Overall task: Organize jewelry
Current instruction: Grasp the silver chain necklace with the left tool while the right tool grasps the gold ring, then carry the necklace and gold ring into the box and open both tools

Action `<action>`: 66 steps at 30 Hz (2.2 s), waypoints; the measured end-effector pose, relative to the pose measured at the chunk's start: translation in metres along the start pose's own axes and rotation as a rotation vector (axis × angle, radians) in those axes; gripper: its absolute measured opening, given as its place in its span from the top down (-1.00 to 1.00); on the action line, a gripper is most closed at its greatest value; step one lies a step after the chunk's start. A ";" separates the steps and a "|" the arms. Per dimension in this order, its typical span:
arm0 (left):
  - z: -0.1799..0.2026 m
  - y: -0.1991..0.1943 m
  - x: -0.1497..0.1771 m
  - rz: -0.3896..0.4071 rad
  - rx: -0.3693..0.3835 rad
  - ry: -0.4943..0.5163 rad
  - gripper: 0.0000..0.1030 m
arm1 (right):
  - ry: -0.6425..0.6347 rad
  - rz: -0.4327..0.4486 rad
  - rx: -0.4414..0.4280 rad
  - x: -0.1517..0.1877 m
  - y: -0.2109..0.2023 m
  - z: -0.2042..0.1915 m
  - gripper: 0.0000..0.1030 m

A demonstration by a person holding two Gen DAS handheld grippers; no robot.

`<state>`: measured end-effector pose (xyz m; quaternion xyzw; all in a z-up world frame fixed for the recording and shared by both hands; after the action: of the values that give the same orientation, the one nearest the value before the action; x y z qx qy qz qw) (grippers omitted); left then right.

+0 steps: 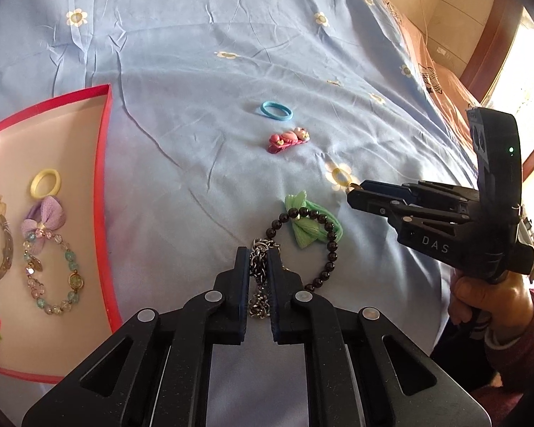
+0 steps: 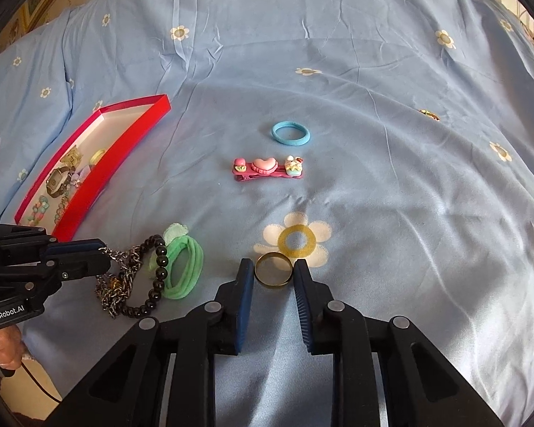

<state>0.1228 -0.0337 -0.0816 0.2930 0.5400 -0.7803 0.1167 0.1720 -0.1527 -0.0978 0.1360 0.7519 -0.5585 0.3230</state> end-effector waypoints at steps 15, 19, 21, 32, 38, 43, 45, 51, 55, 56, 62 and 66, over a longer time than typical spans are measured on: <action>-0.003 -0.079 -0.036 0.176 0.011 -0.034 0.86 | 0.009 0.081 -0.102 -0.019 -0.037 -0.033 0.56; -0.013 -0.096 -0.040 0.212 -0.006 -0.051 0.86 | -0.001 0.090 -0.133 -0.023 -0.041 -0.046 0.56; -0.019 -0.103 -0.041 0.225 -0.016 -0.063 0.86 | -0.010 0.096 -0.148 -0.026 -0.044 -0.054 0.56; -0.065 -0.130 -0.030 0.264 -0.086 -0.141 0.86 | -0.057 0.084 -0.268 -0.041 -0.038 -0.109 0.56; -0.091 -0.141 -0.018 0.273 -0.119 -0.191 0.86 | -0.105 0.063 -0.335 -0.044 -0.031 -0.150 0.56; -0.109 -0.143 -0.009 0.270 -0.137 -0.224 0.86 | -0.161 0.042 -0.376 -0.042 -0.022 -0.185 0.55; -0.115 -0.143 -0.005 0.267 -0.142 -0.236 0.86 | -0.184 0.032 -0.389 -0.040 -0.018 -0.198 0.55; -0.138 -0.138 0.007 0.252 -0.158 -0.286 0.86 | -0.234 -0.007 -0.416 -0.035 -0.003 -0.231 0.55; -0.155 -0.133 0.017 0.235 -0.168 -0.319 0.86 | -0.265 -0.033 -0.421 -0.032 0.008 -0.246 0.55; -0.159 -0.131 0.020 0.231 -0.172 -0.327 0.86 | -0.270 -0.037 -0.416 -0.031 0.012 -0.249 0.55; -0.183 -0.124 0.037 0.208 -0.203 -0.376 0.86 | -0.288 -0.054 -0.378 -0.035 0.034 -0.255 0.55; -0.200 -0.117 0.048 0.189 -0.224 -0.412 0.86 | -0.311 -0.065 -0.350 -0.035 0.046 -0.260 0.55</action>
<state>0.0926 0.2004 -0.0677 0.1622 0.5582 -0.7446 0.3282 0.1376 0.1092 -0.0664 -0.0341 0.7825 -0.4440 0.4352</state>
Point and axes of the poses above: each gripper's, at about its wrist camera, not at the fingertips, and y roughly the way its jaws point, z to its right, x to its underside, the point moved 8 cm from there along y, roughly the way its jaws point, and after that the axes turned 2 degrees about x, right-handed, at the moved point
